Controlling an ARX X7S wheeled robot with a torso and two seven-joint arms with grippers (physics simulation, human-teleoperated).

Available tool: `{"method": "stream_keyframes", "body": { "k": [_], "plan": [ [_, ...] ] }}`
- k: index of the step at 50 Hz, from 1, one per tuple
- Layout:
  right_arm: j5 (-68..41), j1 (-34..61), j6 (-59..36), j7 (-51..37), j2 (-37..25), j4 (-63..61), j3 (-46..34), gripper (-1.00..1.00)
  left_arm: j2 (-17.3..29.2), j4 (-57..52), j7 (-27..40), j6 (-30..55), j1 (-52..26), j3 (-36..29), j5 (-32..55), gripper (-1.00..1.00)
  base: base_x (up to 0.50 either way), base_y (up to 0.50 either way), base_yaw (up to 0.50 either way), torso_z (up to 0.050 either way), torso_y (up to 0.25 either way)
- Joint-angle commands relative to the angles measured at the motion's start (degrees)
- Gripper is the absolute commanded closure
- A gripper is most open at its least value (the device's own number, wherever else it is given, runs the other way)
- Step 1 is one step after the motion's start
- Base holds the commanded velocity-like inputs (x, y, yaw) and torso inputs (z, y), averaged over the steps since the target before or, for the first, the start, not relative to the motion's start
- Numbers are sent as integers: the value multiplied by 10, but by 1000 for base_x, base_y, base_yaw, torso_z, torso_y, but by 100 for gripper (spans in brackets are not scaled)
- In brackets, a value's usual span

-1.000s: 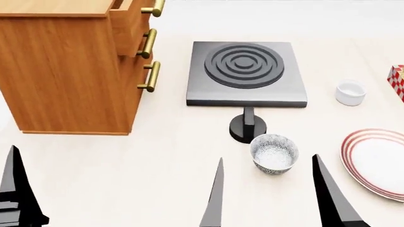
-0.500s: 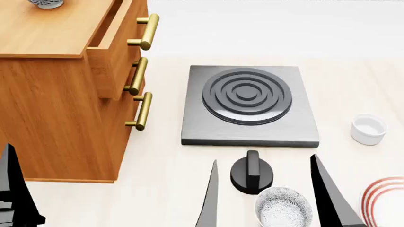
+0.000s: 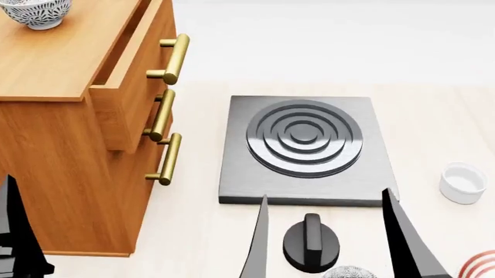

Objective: Pick the akita bowl on the wooden cabinet and place it on the plate.

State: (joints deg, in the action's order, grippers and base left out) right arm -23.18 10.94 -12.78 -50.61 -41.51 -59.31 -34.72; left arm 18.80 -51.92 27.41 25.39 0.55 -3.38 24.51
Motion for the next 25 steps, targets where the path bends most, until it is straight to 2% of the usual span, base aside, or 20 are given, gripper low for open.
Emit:
{"method": "stream_keyframes", "body": {
  "k": [1, 10, 14, 16, 17, 21, 22, 25],
  "plan": [
    [-1, 9, 5, -13, -10, 1, -14, -100, 5, 0, 5, -5, 1, -3, 3, -100, 0, 0, 0, 0, 0],
    [0, 14, 12, -17, -15, 2, -24, -100, 11, -12, 15, 0, 0, -5, 1, -100, 0, 0, 0, 0, 0],
    [-1, 16, 15, -16, -15, 5, -29, -100, 25, -49, 43, 39, -15, -13, -16, -100, 0, 0, 0, 0, 0],
    [0, 17, 14, -17, -15, 5, -31, -100, 32, -72, 51, 64, -28, -5, 4, -100, 0, 0, 0, 0, 0],
    [1, 18, 14, -17, -15, 5, -32, -100, 61, -80, 81, 61, -40, -18, 17, -100, 0, 0, 0, 0, 0],
    [-1, 19, 18, -18, -15, 7, -35, -100, 231, -80, 285, -19, -119, -117, 144, -100, 0, 0, 0, 0, 0],
    [-1, 19, 18, -19, -16, 6, -35, -100, 260, -80, 317, -36, -143, -141, 160, -100, 0, 0, 0, 0, 0],
    [-2, 21, 18, -19, -16, 7, -38, -100, 292, -80, 344, -48, -194, -174, 202, -100, 0, 0, 0, 0, 0]
  ]
}}
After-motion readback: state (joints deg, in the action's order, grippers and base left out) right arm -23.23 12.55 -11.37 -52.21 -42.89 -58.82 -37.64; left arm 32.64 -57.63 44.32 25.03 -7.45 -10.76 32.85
